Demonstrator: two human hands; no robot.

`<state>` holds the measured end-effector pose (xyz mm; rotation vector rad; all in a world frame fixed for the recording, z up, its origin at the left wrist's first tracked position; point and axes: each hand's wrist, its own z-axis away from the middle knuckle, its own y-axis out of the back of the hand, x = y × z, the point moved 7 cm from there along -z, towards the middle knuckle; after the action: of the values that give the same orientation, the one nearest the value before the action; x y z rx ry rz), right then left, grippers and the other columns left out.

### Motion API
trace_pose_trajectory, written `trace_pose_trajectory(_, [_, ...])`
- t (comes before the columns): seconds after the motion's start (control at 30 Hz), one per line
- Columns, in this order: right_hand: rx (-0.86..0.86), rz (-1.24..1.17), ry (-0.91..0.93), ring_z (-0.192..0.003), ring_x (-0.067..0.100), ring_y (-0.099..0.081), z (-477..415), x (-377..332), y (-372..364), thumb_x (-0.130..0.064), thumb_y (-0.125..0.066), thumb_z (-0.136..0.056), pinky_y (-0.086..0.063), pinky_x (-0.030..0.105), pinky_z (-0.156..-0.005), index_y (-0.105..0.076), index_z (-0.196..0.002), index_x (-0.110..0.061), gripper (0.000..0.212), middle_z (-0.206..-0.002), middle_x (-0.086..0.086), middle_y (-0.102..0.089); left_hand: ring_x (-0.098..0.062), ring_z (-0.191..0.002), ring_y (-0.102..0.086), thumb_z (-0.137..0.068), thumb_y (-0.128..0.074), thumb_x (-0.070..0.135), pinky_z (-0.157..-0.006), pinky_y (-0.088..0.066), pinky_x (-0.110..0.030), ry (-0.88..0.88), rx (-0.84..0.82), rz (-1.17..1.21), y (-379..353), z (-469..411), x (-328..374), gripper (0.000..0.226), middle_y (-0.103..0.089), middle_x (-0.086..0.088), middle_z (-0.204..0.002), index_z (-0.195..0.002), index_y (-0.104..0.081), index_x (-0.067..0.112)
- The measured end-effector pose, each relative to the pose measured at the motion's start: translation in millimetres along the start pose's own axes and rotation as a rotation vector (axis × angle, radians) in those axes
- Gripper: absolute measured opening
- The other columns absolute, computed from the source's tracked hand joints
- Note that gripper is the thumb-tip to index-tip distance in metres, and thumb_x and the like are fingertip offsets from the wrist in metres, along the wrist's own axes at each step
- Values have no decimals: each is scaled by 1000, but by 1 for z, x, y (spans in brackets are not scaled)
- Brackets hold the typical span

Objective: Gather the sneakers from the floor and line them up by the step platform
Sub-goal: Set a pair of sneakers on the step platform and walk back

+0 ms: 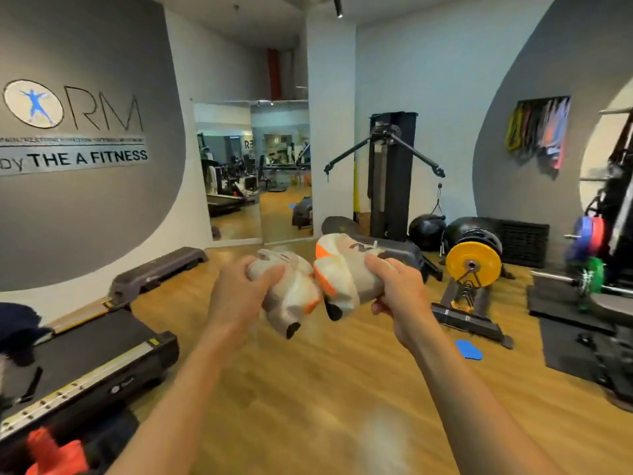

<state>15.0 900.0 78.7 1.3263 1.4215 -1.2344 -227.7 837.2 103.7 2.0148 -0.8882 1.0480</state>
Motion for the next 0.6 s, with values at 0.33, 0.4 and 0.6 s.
trace_pose_trajectory(0.33, [-173,1060,495,-82,28,-61,-250,24,-131,-55,-55,-86,-38,34,-62,-62,-86,-16,39,-83,5,-68,-24,-71,-54,-80,-55,36,-53,-27,-31,-345,-272,-985,-133,-240,-71,17,-56,2,-76,-76,-44,25])
trace_pose_trajectory(0.4, [-235,1168,531,-84,26,-60,-298,44,-162,-59,-57,-83,-34,32,-61,-57,-89,-19,41,-86,4,-67,-26,-75,-58,-82,-54,32,-52,-26,-30,-413,-280,-1043,-154,-288,-92,14,-62,1,-85,-79,-42,26])
trace_pose_trajectory(0.6, [-357,1271,467,-96,29,-60,-446,124,-221,-43,-63,-84,-37,30,-64,-58,-108,-19,35,-107,7,-65,-26,-82,-62,-82,-56,25,-55,-32,-30,-613,-365,-1066,-228,-438,-166,11,-65,2,-101,-94,-56,25])
